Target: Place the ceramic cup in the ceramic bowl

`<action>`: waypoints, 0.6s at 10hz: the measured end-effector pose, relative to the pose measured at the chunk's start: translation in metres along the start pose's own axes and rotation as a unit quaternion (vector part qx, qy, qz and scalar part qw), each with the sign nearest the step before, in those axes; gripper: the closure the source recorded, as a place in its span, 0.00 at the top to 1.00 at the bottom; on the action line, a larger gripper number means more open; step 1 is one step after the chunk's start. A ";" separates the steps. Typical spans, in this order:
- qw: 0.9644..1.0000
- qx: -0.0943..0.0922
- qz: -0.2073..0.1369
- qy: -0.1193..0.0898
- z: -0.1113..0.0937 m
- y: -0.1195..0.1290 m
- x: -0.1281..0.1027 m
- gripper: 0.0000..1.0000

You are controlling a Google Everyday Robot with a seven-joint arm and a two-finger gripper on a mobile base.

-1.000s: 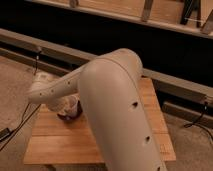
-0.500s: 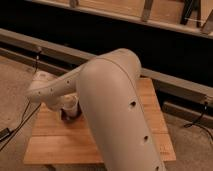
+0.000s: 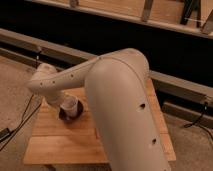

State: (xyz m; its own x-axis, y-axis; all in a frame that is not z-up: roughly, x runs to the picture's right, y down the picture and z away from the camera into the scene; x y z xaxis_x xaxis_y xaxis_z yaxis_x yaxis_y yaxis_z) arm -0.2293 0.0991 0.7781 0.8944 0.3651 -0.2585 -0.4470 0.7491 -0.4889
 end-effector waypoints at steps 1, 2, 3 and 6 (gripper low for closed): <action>1.000 -0.018 0.005 -0.002 -0.006 -0.002 0.001 0.80; 0.999 -0.030 0.009 -0.004 -0.011 -0.006 0.002 0.80; 0.999 -0.036 0.013 -0.003 -0.014 -0.011 0.003 0.80; 0.998 -0.056 0.030 -0.003 -0.021 -0.033 0.009 0.80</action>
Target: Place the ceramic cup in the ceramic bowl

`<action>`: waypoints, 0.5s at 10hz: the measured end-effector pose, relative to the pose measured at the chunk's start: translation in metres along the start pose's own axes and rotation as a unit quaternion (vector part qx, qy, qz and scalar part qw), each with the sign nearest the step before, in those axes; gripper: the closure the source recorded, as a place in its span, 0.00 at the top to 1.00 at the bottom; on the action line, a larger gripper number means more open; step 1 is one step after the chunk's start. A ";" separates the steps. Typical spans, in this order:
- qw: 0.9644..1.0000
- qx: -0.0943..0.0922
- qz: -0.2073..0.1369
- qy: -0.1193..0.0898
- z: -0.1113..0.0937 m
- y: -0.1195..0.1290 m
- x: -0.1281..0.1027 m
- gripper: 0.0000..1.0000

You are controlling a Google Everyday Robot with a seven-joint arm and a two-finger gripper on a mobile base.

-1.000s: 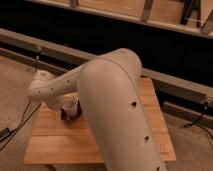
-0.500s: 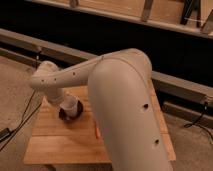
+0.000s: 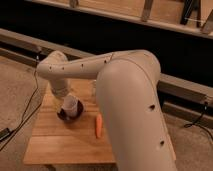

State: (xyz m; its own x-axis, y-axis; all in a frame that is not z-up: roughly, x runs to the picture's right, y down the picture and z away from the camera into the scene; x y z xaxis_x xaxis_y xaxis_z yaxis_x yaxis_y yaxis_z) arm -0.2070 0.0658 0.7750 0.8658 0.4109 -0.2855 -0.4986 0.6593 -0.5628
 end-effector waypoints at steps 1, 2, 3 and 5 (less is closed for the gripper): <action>1.000 -0.008 0.003 -0.003 -0.002 -0.004 0.000 0.80; 1.000 -0.020 0.006 -0.009 -0.005 -0.009 0.000 0.80; 1.000 -0.027 0.008 -0.013 -0.007 -0.013 0.001 0.80; 1.000 -0.027 0.006 -0.011 -0.007 -0.011 0.000 0.80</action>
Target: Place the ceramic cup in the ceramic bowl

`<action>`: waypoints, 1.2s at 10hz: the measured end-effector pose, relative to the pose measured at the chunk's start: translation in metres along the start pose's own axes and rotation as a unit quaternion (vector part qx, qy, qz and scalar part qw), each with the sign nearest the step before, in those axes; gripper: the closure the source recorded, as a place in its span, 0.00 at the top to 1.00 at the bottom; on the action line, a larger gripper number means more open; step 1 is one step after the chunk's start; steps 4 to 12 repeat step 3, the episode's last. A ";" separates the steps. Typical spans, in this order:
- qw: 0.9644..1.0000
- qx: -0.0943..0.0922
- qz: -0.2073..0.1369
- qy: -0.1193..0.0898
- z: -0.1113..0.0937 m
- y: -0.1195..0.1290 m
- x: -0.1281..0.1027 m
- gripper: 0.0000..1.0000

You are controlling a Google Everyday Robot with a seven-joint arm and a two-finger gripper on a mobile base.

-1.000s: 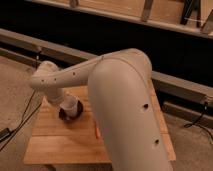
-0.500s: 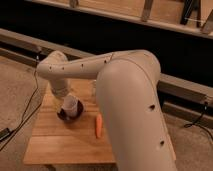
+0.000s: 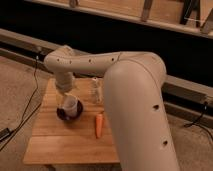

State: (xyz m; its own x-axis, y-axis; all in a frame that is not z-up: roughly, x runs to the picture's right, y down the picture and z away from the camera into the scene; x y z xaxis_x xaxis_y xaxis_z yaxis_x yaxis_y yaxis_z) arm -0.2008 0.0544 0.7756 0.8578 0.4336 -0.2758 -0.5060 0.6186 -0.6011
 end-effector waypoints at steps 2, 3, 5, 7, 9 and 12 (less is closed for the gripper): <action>1.000 0.000 0.000 0.000 0.000 0.000 0.000 0.80; 1.000 0.000 0.000 -0.001 0.000 0.000 0.000 0.80; 1.000 0.000 0.000 -0.001 0.000 0.000 0.000 0.80; 1.000 0.000 0.000 -0.001 0.000 0.000 0.000 0.80; 1.000 0.000 0.000 -0.001 0.000 0.000 0.000 0.80; 1.000 0.000 0.000 -0.001 0.000 0.000 0.000 0.80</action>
